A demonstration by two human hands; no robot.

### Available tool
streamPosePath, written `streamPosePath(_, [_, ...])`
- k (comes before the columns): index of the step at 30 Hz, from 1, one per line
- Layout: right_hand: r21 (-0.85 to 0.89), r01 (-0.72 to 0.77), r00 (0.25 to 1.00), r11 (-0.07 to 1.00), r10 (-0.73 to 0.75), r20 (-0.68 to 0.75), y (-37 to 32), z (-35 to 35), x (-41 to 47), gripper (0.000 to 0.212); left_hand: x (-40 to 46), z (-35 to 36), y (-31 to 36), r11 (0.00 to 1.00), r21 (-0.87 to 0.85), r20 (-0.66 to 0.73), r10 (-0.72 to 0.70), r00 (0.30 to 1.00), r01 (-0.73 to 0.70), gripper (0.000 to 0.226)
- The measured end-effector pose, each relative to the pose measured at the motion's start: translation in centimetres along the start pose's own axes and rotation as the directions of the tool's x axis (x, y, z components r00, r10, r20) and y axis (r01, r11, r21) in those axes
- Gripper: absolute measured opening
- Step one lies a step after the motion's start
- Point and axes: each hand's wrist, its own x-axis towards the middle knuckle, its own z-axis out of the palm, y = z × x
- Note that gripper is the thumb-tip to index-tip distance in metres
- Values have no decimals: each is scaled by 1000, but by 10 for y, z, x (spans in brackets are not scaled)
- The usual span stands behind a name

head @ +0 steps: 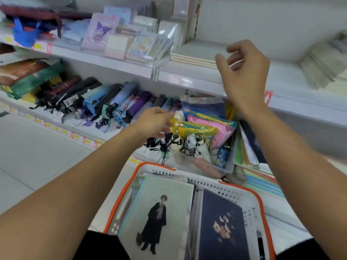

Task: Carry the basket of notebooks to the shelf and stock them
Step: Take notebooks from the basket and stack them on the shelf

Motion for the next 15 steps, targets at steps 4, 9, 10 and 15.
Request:
streamPosePath(4, [-68,-229,904,971,238,356,45,13,-167,28,-11,35,-41,916,392,222,-178,959,79,22])
streamPosePath(9, [-705,-440,181,556,824,537,135,7,-298,82,-19,64,-79,796,601,323,-323,890,71,32])
streamPosePath(10, [-757,-408,117,510,851,511,138,3,-311,107,-20,66,-86,749,659,328,-361,873,62,37])
streamPosePath(15, [-779,-414,59,470,868,493,143,5,-320,120,-26,58,-94,540,840,350,-478,805,-44,46])
